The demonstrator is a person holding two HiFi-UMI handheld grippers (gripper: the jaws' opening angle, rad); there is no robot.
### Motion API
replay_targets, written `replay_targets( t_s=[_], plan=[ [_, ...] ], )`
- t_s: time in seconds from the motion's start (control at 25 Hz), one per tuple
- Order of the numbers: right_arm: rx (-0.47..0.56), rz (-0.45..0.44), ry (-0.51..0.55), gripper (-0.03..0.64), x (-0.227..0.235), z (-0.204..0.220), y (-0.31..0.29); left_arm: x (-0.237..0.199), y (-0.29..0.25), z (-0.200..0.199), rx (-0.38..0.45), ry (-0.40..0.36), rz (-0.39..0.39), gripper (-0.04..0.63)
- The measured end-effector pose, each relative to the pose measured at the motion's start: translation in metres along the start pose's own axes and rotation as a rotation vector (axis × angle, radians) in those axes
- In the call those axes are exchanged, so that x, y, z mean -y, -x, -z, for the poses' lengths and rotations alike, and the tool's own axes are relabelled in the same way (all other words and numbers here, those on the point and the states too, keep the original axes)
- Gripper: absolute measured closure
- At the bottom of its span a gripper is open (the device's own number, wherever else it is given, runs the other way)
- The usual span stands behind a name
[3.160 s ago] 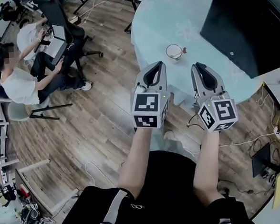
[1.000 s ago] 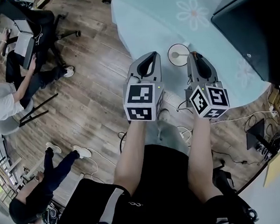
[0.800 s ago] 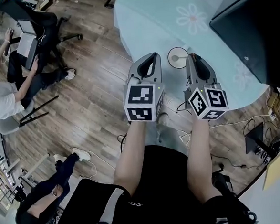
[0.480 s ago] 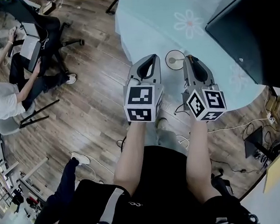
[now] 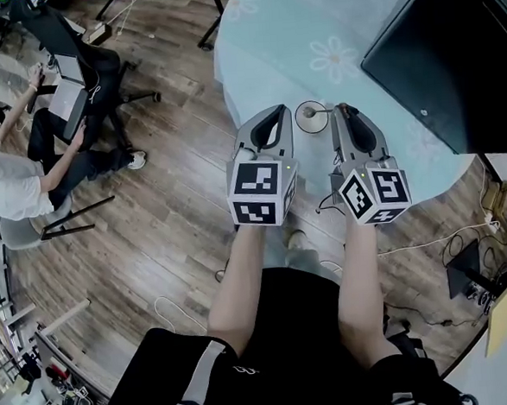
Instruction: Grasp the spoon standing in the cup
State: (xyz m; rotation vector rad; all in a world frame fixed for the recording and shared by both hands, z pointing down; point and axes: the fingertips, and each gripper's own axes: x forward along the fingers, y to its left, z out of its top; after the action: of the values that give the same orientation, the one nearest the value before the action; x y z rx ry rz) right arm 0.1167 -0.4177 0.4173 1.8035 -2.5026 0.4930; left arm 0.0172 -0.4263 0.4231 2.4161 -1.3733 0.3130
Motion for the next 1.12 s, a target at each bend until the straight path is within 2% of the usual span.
replay_targets(
  t_s=[0.76,1.12],
  plan=[
    [0.098,-0.032,0.125,0.566,-0.017,-0.06,0.051,0.037,0.039,-0.037,0.113,-0.055,-0.006,0.584],
    [0.165,-0.053,0.16,0.566,-0.019,-0.087,0.088,0.055,0.068,-0.058,0.19,-0.082,-0.044,0.584]
  ],
)
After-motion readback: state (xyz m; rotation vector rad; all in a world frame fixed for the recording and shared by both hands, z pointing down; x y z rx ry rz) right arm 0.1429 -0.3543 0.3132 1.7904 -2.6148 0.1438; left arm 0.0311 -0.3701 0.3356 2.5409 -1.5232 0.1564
